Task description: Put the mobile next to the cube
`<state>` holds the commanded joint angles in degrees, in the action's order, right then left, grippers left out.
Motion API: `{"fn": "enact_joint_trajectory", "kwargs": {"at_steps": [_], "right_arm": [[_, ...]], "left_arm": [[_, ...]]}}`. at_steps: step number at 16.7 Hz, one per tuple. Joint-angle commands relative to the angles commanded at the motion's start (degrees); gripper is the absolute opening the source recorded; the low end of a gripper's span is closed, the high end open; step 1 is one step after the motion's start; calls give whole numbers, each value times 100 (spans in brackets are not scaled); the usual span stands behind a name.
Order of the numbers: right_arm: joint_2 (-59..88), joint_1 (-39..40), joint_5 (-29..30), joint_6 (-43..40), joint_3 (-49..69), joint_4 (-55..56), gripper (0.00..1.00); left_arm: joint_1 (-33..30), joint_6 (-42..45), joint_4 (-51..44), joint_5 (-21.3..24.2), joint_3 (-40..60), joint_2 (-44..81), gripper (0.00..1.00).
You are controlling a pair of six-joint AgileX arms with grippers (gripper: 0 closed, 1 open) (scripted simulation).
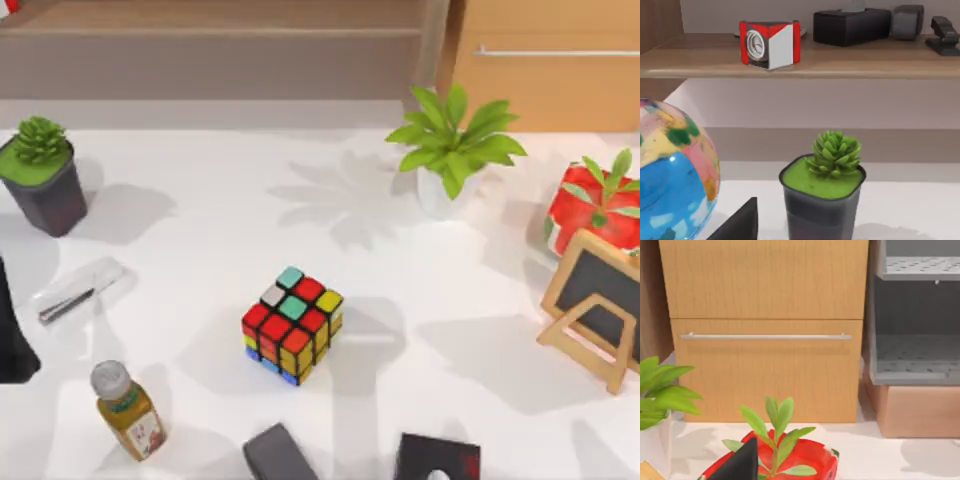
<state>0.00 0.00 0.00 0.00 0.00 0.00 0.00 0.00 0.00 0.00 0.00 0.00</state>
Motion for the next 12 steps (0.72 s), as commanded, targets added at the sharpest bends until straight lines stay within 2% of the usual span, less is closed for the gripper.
{"fn": "enact_joint_trajectory", "kwargs": {"at_steps": [6, 12], "right_arm": [[602, -276, 0, -347, 503, -380, 100], [3292, -1256, 1, -1581, 2290, -1727, 100]], "left_arm": [[0, 0, 0, 0, 0, 0, 100], [0, 0, 0, 0, 0, 0, 100]]}}
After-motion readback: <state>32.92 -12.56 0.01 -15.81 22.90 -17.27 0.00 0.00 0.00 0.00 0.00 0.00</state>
